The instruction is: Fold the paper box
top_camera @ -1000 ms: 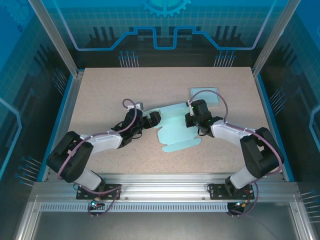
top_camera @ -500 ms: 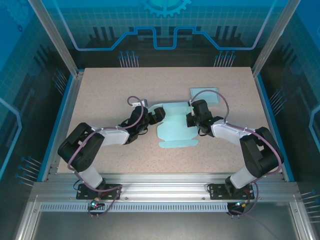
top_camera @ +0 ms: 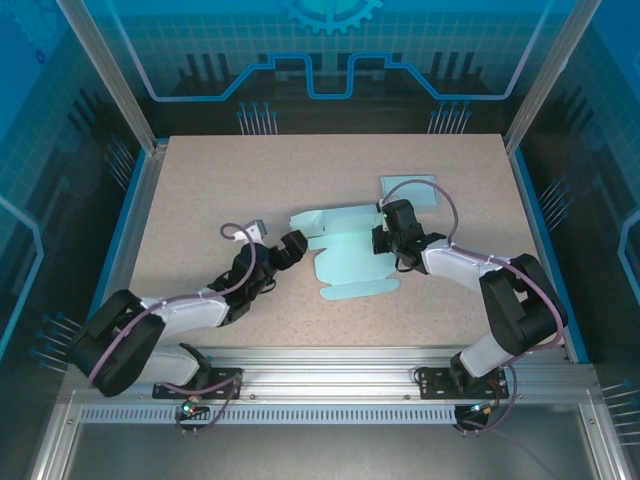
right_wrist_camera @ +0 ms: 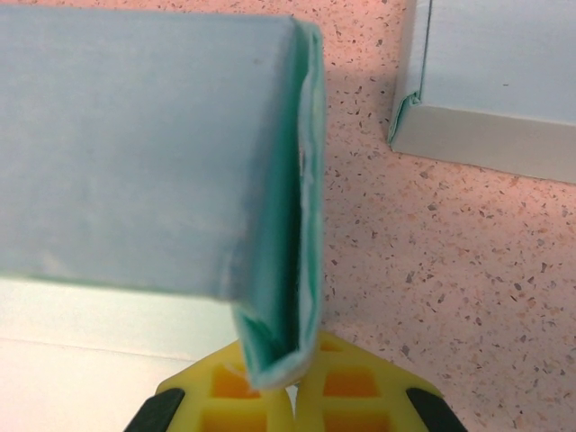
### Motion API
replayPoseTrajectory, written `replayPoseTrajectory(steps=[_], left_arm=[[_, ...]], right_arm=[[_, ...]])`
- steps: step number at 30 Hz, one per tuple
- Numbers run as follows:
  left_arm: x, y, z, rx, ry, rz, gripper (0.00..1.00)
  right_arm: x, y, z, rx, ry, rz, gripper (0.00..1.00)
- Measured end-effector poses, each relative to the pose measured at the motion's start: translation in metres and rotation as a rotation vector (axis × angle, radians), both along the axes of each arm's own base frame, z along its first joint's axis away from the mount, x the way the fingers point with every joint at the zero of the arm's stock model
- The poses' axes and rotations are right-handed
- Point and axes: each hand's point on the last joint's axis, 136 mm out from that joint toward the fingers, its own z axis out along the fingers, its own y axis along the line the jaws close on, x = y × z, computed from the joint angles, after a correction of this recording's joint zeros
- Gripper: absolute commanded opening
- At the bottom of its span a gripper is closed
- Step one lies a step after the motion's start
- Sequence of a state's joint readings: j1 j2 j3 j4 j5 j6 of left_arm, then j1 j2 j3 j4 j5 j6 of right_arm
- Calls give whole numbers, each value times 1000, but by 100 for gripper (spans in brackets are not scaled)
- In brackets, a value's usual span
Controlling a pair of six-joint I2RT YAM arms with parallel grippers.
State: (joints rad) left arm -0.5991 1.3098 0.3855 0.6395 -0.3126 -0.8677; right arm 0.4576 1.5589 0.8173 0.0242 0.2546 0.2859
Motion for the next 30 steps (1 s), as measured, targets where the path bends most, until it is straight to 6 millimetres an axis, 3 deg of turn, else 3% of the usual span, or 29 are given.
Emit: replayPoseTrajectory(steps=[4, 10, 20, 26, 30], left_arm=[[-9, -6, -3, -6, 29, -4, 99], [-17, -28, -26, 36, 95, -49, 99], [4, -63, -59, 75, 90, -121, 99], [21, -83, -56, 37, 54, -151, 98], [30, -85, -53, 9, 33, -156, 91]], right_arm=[[1, 0, 1, 2, -3, -2, 0], [2, 0, 3, 4, -15, -7, 0], [3, 0, 3, 7, -20, -6, 0], [2, 1, 3, 9, -19, -4, 0], [2, 1, 3, 9, -18, -4, 0]])
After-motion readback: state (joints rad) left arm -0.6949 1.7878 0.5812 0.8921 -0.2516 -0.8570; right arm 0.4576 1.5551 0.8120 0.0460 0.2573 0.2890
